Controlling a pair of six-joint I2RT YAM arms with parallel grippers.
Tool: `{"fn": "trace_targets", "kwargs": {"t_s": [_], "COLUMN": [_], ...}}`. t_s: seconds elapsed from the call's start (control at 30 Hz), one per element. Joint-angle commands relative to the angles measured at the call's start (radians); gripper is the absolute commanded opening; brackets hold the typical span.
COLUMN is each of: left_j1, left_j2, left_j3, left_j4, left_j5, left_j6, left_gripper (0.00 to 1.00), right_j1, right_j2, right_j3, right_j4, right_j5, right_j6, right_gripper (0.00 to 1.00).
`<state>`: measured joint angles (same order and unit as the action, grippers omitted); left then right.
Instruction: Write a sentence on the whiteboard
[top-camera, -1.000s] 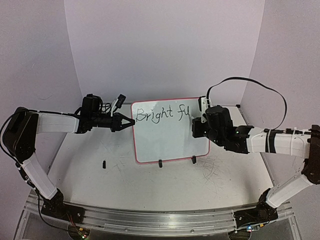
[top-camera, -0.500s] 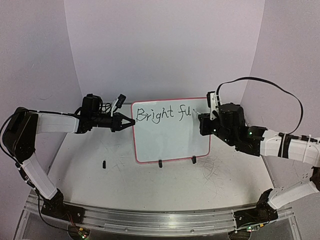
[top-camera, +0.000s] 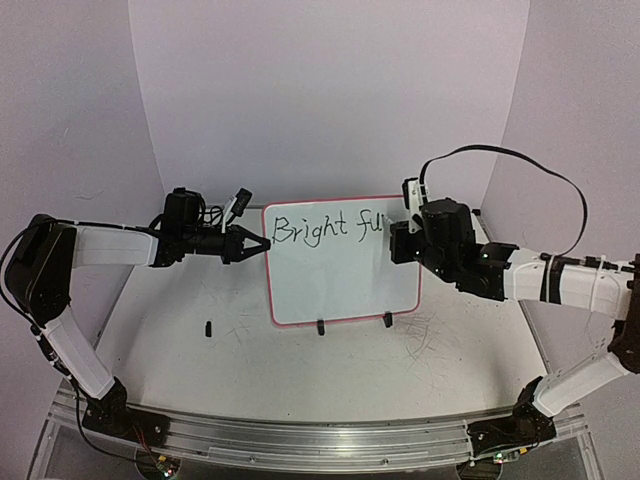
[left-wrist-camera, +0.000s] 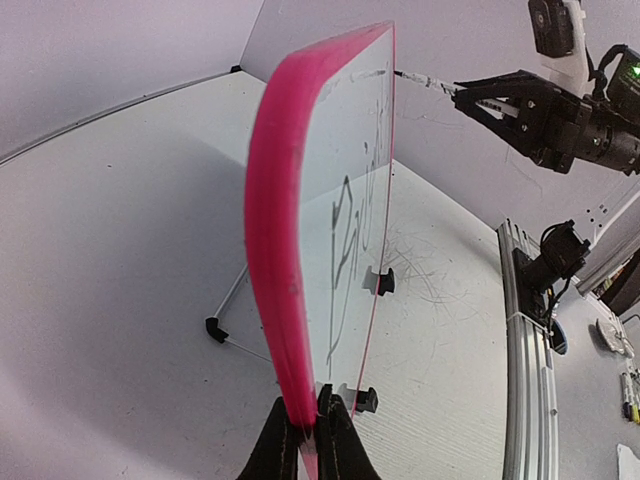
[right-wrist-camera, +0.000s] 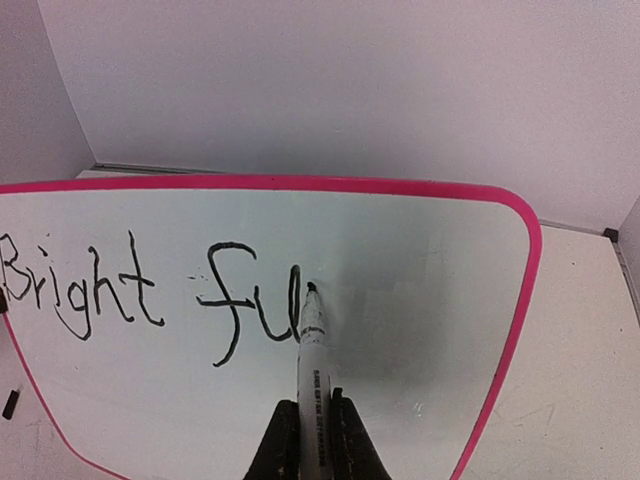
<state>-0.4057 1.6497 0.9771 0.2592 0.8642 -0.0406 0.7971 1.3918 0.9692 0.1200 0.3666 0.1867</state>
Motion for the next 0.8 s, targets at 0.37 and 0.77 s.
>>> {"fn": "trace_targets", "kwargs": {"t_s": [0.37,0.77], "left_j1": [0.005,0.004], "left_j2": [-0.045,-0.044], "left_j3": [0.02,0.021], "left_j4": [0.049,0.049], "left_j5": [-0.037,-0.036], "left_j6": [0.067,0.067], "left_gripper": [0.0,0.0], "right_j1": [-0.003,-0.003], "right_j2": [0.045,0.02], "right_j3": [0.057,-0.007], "right_j4": [0.02,-0.018], "right_j5": [0.061,0.035], "right_j6": [0.01,0.067], "right_gripper": [0.0,0.0]}}
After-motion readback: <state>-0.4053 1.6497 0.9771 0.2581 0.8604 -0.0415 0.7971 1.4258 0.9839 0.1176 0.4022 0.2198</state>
